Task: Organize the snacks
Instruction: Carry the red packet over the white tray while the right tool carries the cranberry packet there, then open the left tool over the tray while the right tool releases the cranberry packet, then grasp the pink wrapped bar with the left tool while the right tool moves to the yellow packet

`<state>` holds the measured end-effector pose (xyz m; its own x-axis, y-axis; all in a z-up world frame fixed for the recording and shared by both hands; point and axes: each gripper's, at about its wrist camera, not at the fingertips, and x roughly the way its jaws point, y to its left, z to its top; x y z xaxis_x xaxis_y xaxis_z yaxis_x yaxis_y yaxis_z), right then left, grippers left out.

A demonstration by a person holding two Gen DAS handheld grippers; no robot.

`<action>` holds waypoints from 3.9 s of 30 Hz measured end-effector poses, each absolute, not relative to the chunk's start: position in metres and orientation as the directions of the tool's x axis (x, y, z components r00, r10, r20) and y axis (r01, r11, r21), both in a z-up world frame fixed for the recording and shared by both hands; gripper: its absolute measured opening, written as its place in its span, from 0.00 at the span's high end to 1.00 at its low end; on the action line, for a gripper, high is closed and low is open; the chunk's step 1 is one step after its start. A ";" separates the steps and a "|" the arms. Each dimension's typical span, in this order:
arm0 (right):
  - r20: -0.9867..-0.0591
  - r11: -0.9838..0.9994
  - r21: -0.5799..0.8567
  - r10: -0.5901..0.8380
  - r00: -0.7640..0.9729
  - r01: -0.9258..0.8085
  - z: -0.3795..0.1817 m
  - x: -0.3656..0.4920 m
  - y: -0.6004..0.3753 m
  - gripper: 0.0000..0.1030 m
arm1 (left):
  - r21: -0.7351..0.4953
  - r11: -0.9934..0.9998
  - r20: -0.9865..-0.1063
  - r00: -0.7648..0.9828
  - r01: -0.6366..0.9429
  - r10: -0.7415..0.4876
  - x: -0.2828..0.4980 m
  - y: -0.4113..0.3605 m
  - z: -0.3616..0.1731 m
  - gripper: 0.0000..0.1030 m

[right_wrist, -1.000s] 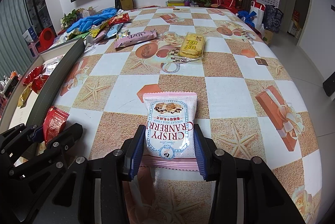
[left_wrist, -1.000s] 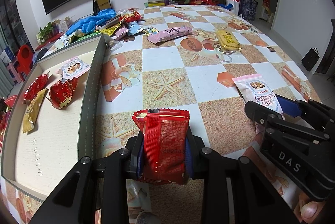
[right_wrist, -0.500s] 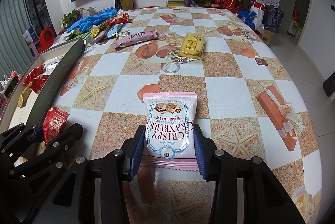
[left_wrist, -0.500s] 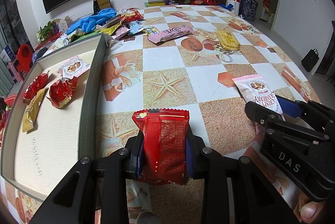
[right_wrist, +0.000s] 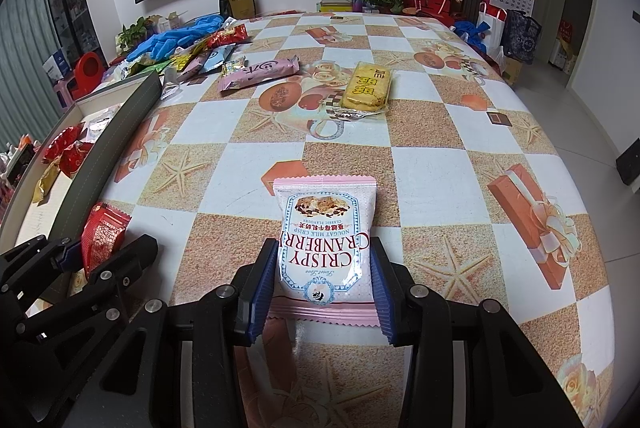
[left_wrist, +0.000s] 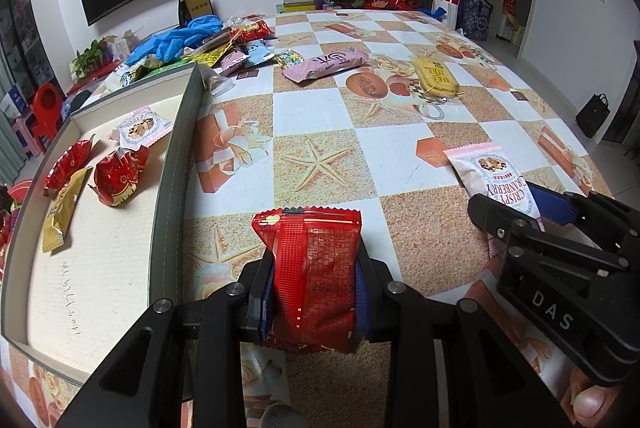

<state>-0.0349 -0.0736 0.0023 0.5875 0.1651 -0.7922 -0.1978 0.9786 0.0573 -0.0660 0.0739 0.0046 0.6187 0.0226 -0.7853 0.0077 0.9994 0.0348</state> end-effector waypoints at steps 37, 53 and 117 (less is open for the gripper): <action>-0.700 0.884 0.189 0.426 0.573 -0.427 0.071 -0.072 -0.002 0.57 | -0.085 0.982 -0.753 0.656 -0.171 0.049 -0.110 0.195 0.078 0.70; -0.724 0.810 0.141 0.477 0.498 -0.569 0.072 -0.055 0.126 0.57 | -0.042 0.970 -0.806 0.582 -0.238 0.108 -0.099 0.284 0.051 0.70; -0.830 0.995 -0.004 0.054 0.555 -0.102 -0.003 -0.026 -0.139 0.04 | -0.076 0.980 -0.834 0.528 0.181 -0.162 0.023 0.065 0.075 0.18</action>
<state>-0.0264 -0.1394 -0.0030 0.5551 0.0537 -0.8301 -0.1023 0.9947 -0.0041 0.0228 0.0653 0.0751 0.5279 -0.1623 -0.8337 0.1813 0.9805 -0.0760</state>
